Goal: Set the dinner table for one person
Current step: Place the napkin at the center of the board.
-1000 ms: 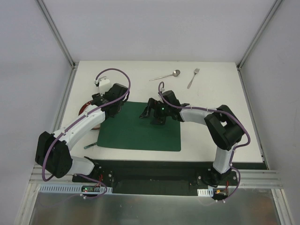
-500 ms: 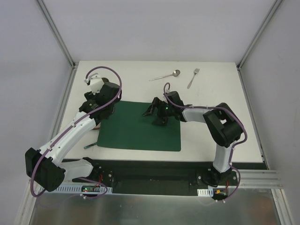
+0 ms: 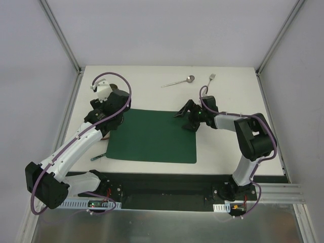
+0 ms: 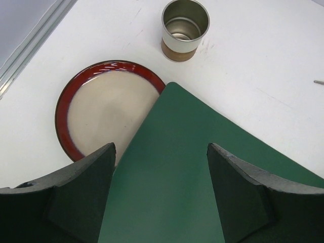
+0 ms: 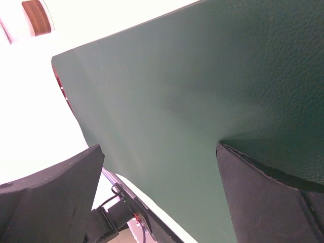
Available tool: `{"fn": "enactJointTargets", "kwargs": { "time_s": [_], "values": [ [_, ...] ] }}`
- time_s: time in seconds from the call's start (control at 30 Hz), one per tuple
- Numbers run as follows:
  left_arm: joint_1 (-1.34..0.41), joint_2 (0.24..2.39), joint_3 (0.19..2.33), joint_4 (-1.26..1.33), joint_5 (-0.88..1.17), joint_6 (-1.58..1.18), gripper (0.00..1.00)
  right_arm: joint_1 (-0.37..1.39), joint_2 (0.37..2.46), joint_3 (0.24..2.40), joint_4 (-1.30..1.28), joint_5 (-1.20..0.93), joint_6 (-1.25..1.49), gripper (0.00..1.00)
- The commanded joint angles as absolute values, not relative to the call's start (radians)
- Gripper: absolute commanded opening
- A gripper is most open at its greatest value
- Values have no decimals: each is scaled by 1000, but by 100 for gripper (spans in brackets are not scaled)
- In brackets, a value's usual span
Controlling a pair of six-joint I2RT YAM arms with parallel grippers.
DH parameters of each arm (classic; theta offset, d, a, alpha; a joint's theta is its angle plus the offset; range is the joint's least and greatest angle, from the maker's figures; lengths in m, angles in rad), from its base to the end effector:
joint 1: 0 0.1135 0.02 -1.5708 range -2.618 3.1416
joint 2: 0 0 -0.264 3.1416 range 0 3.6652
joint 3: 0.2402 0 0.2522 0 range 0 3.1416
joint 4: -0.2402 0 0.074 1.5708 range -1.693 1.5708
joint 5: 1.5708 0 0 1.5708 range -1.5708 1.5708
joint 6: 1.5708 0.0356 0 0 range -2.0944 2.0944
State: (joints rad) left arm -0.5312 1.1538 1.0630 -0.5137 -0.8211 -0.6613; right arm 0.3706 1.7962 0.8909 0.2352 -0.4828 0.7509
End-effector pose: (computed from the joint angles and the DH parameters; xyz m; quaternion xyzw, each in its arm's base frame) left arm 0.2230 -0.1008 0.3366 -0.2378 0.7982 0.0532 0.5509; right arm 0.3297 0.1458 0.1496 0.0631 0.8781 0.4070 0.2435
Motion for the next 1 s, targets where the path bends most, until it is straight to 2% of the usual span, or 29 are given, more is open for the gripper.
{"fn": "enactJointTargets", "kwargs": {
  "time_s": [0.0,0.53,0.77,0.97],
  "values": [
    [-552,1157,1060,-522,-862,-627,72,330,1790,851,101,-382,663,97],
    [-577,1158,1071,-520,-867,-600,72,91,1701,805,32,-359,560,96],
    [-583,1180,1068,-512,-841,-601,72,83,1724,847,20,-341,549,96],
    [-586,1181,1058,-489,-822,-597,72,87,1795,975,-29,-322,534,96]
  ]
}}
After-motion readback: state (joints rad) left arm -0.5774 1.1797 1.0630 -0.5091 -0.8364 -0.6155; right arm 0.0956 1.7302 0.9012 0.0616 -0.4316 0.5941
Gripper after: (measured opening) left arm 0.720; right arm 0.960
